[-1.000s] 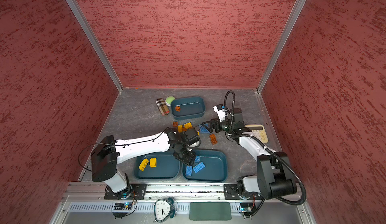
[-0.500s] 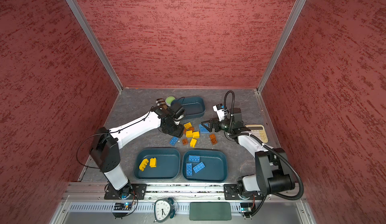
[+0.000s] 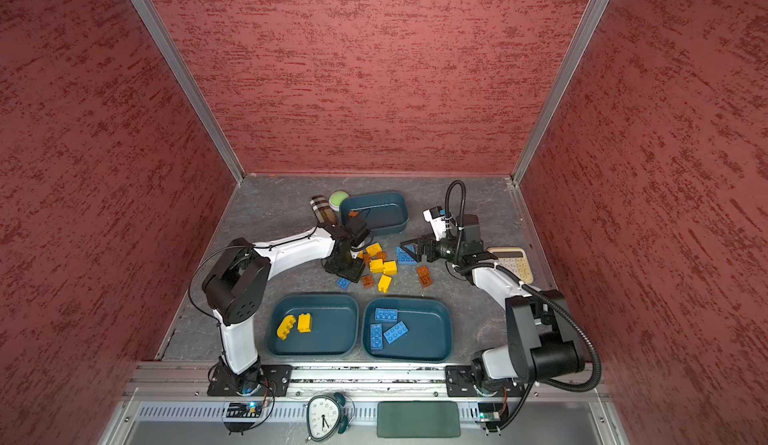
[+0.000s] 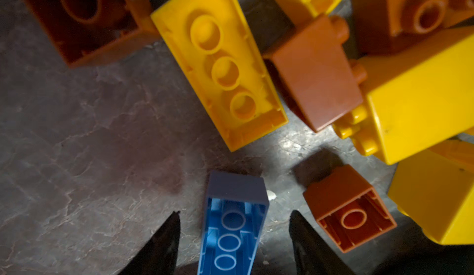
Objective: Sort the legos into containers by color
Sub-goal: 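Lower the left gripper and grasp a blue brick beside a brown brick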
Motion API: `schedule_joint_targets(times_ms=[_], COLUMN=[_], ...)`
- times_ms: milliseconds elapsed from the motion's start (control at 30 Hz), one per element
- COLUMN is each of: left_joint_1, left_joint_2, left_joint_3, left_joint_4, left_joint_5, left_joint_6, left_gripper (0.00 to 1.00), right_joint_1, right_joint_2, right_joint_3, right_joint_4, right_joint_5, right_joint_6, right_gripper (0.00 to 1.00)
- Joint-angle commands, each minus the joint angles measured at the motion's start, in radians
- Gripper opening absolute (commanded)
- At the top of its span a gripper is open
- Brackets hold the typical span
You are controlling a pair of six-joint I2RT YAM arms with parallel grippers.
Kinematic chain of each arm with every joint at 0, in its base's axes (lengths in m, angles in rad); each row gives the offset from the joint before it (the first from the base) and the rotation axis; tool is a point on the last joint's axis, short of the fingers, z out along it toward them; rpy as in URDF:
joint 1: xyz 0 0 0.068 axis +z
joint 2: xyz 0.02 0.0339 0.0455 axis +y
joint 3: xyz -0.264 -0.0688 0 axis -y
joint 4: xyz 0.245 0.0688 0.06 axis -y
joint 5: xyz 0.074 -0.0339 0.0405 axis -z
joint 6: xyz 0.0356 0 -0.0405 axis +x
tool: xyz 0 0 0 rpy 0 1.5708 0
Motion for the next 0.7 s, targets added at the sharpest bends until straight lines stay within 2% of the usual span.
schedule_joint_targets(times_ms=[0,67,200,400,667], left_joint_1=[0.005,0.005,0.007,0.015,-0.004], left_joint_2=[0.024,0.025,0.02,0.013,-0.076], left_joint_3=[-0.02,-0.031,-0.044,-0.049,0.038], left_joint_4=[0.038,0.041,0.04,0.043,-0.046], left_joint_5=[0.01,0.016,0.031,0.032,0.058], left_joint_6=[0.012,0.01,0.006,0.0,-0.018], left_gripper=[0.63,0.59,0.44,0.32,0.3], right_joint_1=[-0.005,-0.005,-0.005,-0.004,-0.011], right_joint_2=[0.013,0.015,0.017,0.012,-0.013], right_joint_3=[0.012,0.012,0.012,0.019,0.034], right_joint_4=[0.032,0.032,0.03,0.01,-0.028], right_joint_5=[-0.021,-0.02,-0.016,-0.007,0.006], right_joint_6=[0.002,0.002,0.001,-0.014,-0.035], right_gripper=[0.99,0.99,0.99,0.99,0.99])
